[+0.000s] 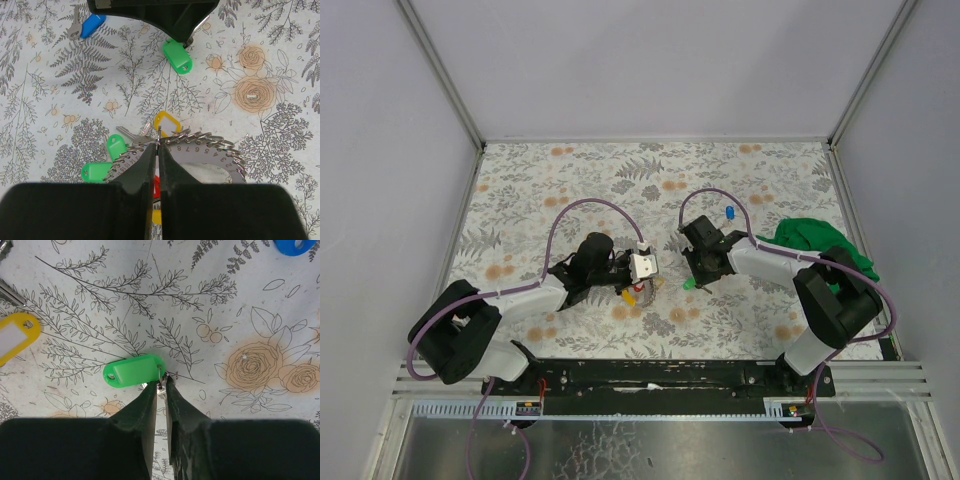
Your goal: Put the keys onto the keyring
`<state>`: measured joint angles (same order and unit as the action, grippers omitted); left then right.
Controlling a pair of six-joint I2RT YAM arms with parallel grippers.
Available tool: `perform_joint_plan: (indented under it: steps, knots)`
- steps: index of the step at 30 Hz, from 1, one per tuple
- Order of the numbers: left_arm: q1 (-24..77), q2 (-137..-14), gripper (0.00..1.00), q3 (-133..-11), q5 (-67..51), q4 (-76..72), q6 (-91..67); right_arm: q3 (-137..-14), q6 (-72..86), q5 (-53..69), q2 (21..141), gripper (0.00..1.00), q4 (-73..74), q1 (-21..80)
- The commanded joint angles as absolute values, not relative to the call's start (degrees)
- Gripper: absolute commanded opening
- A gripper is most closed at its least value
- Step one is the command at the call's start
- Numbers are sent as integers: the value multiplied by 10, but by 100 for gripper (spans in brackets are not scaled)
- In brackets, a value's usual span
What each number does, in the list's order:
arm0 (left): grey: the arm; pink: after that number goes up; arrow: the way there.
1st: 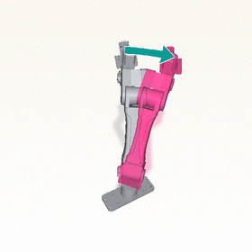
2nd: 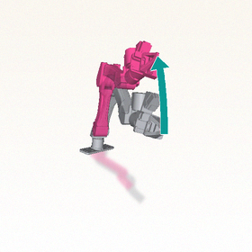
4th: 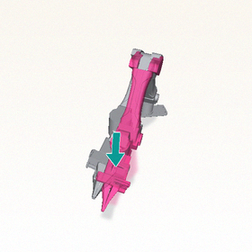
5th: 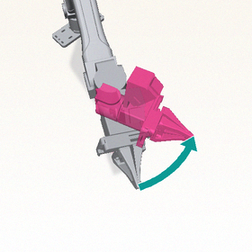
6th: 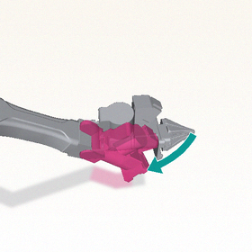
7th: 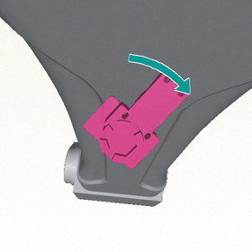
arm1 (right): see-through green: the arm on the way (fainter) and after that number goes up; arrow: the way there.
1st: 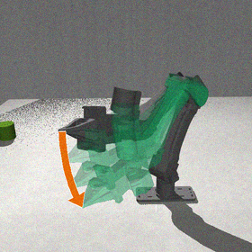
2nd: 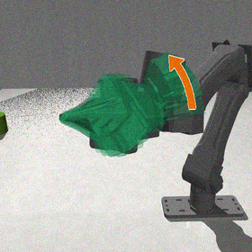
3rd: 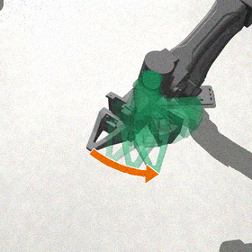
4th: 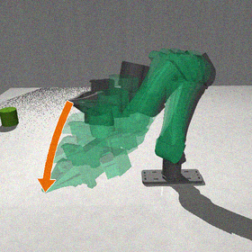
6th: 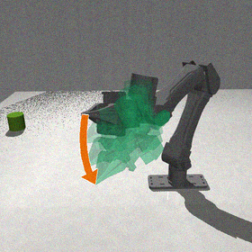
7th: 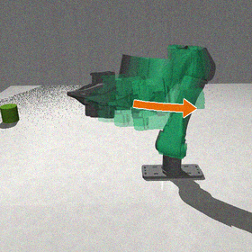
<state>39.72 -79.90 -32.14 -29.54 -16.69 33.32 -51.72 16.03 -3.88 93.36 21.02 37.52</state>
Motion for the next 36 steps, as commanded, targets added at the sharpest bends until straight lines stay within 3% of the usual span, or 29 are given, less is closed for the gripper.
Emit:
perform_joint_plan:
  steps: [1,17,23,28,36]
  knots:
    - [399,-792,0,-328,-307,-178,331,-519,166,-54,905,20,198,384]
    - [399,-792,0,-327,-308,-178,331,-514,167,-63,922,18,188,385]
    - [399,-794,0,-328,-309,-178,330,-509,163,-71,936,12,185,385]
    - [399,-795,0,-328,-309,-178,330,-504,151,-64,931,0,171,385]
    - [399,-793,0,-319,-310,-197,329,-472,84,-23,864,0,91,385]
